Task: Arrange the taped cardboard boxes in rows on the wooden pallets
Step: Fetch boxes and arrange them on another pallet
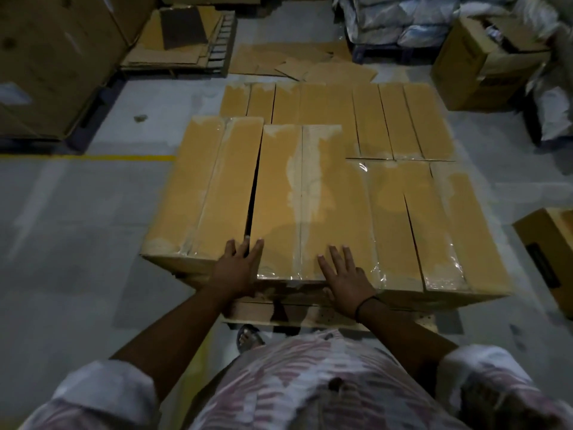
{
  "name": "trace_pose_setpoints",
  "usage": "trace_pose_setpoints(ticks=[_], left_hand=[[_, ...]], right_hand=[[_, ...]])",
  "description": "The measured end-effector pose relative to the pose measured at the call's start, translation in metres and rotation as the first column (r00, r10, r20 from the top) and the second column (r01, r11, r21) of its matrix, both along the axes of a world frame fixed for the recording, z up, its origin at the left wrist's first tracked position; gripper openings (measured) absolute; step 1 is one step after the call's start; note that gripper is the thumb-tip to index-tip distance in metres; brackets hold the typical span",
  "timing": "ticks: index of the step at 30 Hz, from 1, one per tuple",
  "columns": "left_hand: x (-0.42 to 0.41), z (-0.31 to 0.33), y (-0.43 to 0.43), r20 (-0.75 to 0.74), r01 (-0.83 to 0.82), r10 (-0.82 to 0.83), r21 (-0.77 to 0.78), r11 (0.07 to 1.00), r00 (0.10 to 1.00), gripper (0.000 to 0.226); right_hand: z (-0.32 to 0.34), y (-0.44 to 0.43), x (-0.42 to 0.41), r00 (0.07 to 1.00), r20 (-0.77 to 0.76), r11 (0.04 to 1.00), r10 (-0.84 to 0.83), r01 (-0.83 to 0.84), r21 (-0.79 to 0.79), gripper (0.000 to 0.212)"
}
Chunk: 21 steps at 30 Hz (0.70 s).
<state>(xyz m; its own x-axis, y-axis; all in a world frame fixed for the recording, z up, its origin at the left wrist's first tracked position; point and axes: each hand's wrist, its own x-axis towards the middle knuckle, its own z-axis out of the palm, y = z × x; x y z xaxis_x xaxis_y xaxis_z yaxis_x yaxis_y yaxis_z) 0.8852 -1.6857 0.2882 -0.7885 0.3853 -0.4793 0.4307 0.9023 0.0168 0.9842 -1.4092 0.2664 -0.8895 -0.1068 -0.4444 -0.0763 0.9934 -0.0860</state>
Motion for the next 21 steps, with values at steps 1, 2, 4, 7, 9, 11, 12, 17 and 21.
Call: trace_pose_setpoints(ticks=[1,2,4,7,9,11,12,17,21], left_hand=[[0.005,-0.002,0.000,-0.027,-0.007,0.007,0.008,1.000,1.000,0.134],[0.008,-0.003,-0.001,-0.056,-0.030,0.032,0.037,0.999,0.998,0.130],[0.009,-0.002,-0.003,-0.100,-0.075,0.085,0.098,0.992,0.991,0.124],[0.005,0.005,-0.003,-0.102,-0.064,0.071,0.068,0.996,0.992,0.116],[-0.001,0.010,-0.001,-0.119,-0.070,0.078,0.069,0.995,0.990,0.110],[-0.008,0.013,-0.001,-0.136,-0.089,0.099,0.076,0.993,0.986,0.102],[-0.012,0.015,-0.003,-0.141,-0.100,0.111,0.080,0.992,0.984,0.098],[-0.025,0.022,-0.012,-0.116,-0.047,0.061,0.121,0.992,0.991,0.082],[-0.032,0.015,-0.021,-0.131,0.021,-0.006,0.115,0.993,0.991,0.080]], right_hand=[[0.002,0.002,0.001,1.000,-0.008,1.000,0.005,-0.005,-0.013,0.082],[0.003,0.004,-0.001,1.000,-0.025,1.000,0.008,-0.009,-0.022,0.081],[0.006,0.006,-0.004,0.998,-0.054,0.999,0.016,-0.018,-0.036,0.082],[0.006,0.003,-0.006,0.997,-0.076,0.998,0.011,-0.016,-0.063,0.077],[0.006,0.000,-0.012,0.994,-0.108,0.996,-0.032,0.022,-0.092,0.071],[0.006,-0.002,-0.022,0.987,-0.138,0.991,-0.082,0.066,-0.118,0.066],[0.005,-0.003,-0.027,0.983,-0.148,0.989,-0.104,0.086,-0.122,0.065],[-0.001,-0.012,-0.037,0.955,-0.150,0.959,-0.256,0.231,-0.165,0.061],[-0.006,-0.025,-0.037,0.865,-0.108,0.829,-0.490,0.424,-0.365,0.071]])
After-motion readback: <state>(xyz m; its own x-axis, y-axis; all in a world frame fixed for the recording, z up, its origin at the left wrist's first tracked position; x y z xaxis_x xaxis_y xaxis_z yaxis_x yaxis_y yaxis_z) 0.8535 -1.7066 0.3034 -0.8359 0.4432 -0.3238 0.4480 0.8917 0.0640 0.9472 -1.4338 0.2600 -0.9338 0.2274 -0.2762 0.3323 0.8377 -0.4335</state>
